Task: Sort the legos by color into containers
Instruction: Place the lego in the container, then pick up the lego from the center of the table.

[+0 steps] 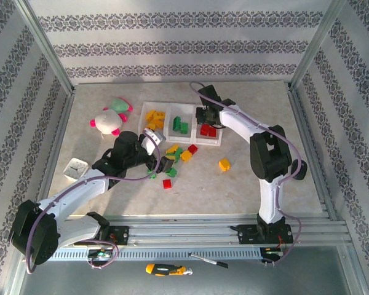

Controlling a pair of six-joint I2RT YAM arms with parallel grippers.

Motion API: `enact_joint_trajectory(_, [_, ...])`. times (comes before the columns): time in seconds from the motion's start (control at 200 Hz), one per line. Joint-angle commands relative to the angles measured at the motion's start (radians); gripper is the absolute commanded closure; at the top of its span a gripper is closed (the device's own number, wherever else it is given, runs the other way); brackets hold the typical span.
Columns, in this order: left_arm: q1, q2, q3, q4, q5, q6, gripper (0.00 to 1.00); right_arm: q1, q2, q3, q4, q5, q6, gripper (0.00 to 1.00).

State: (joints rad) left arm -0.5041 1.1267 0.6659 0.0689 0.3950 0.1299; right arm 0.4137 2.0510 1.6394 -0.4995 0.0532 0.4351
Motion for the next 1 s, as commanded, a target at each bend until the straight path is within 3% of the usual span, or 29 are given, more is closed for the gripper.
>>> enact_joint_trajectory(0.0, [-0.013, -0.021, -0.004, 0.022, -0.008, 0.000, 0.01, -0.023, 0.035, 0.058, -0.024, -0.053, -0.045, 0.76])
enact_joint_trajectory(0.335, [-0.013, -0.007, 0.012, 0.021, 0.007, 0.000, 0.01, -0.027, -0.065, -0.003, 0.006, -0.059, -0.047, 0.58])
enact_joint_trajectory(0.64, [-0.028, -0.007, 0.014, 0.035, 0.063, 0.028, 0.01, -0.018, -0.408, -0.414, 0.113, -0.006, -0.061, 0.29])
enact_joint_trajectory(0.794, [-0.034, -0.010, 0.005, 0.049, 0.104, 0.038, 0.01, -0.016, -0.544, -0.588, 0.022, -0.005, -0.124, 0.15])
enact_joint_trajectory(0.994, [-0.034, 0.003, -0.002, 0.063, 0.131, 0.035, 0.01, -0.011, -0.580, -0.653, -0.160, -0.030, -0.189, 0.14])
